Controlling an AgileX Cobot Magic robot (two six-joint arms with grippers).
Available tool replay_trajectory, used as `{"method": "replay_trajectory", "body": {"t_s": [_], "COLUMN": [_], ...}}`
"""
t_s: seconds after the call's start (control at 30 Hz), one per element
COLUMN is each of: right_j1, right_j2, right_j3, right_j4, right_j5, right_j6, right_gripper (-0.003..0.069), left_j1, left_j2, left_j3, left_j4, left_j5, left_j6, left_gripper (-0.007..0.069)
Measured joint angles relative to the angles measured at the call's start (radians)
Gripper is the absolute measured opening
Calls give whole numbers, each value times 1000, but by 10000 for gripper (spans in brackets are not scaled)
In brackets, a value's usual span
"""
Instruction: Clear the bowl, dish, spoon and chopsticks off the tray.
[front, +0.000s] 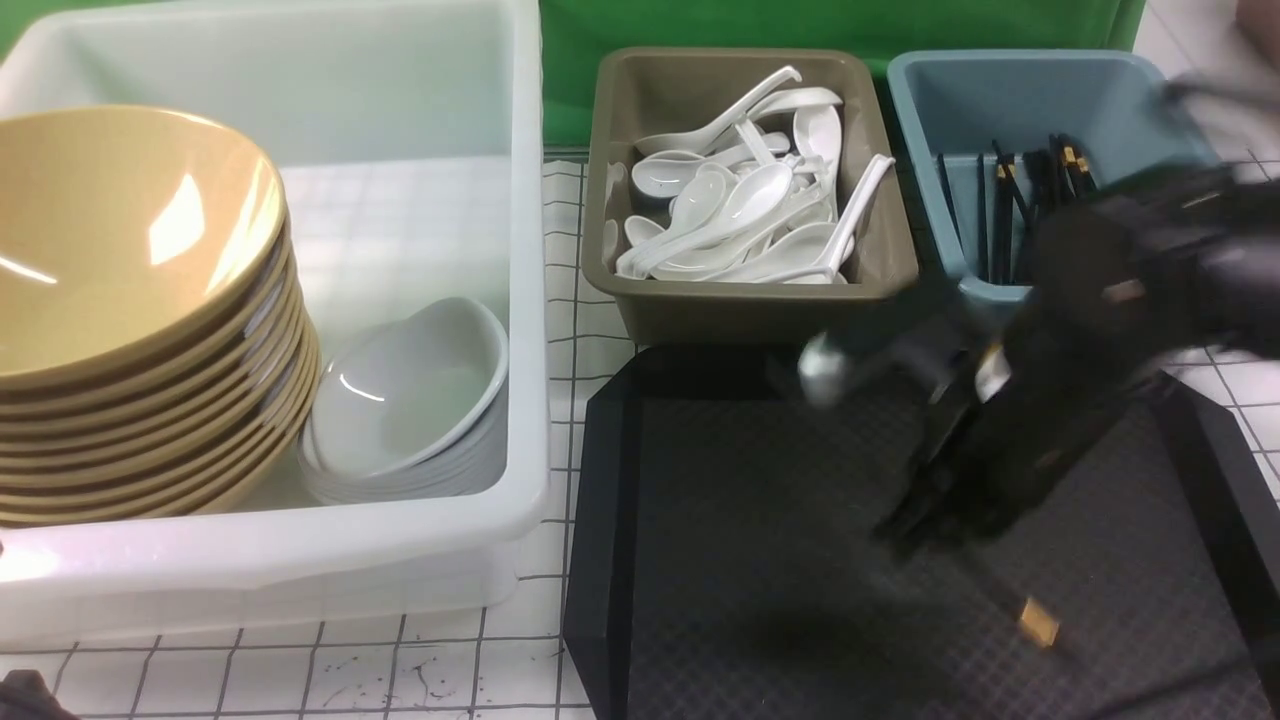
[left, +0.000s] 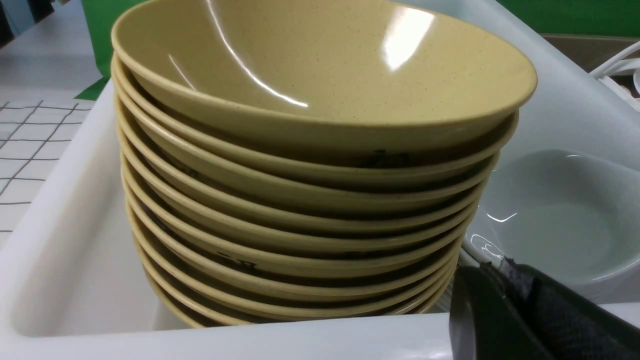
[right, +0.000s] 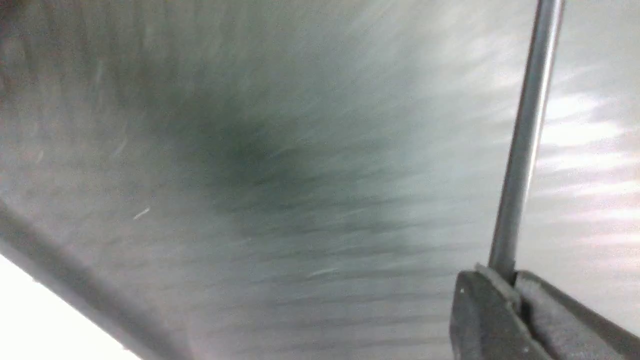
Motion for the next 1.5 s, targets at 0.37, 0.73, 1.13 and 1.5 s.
{"method": "replay_trajectory", "body": {"t_s": [0.37, 0.73, 1.13, 1.5], "right_j1": [-357, -381, -269, -192], "right_j2": [6, 193, -502, -1072], "right_j3": [-72, -309, 178, 579], "right_j4": [-396, -192, 528, 591], "right_j5": [-879, -180, -252, -328], "right_j6": [465, 146, -361, -378], "right_gripper": [100, 226, 36, 36], "left_j1": [0, 0, 0, 0], "left_j2": [0, 0, 0, 0], "left_j3": [0, 0, 0, 0], "left_j4": [2, 12, 12, 12], "left_j5": [-1, -1, 0, 0], "left_j6": [0, 0, 0, 0], "left_gripper": [-13, -13, -13, -13]}}
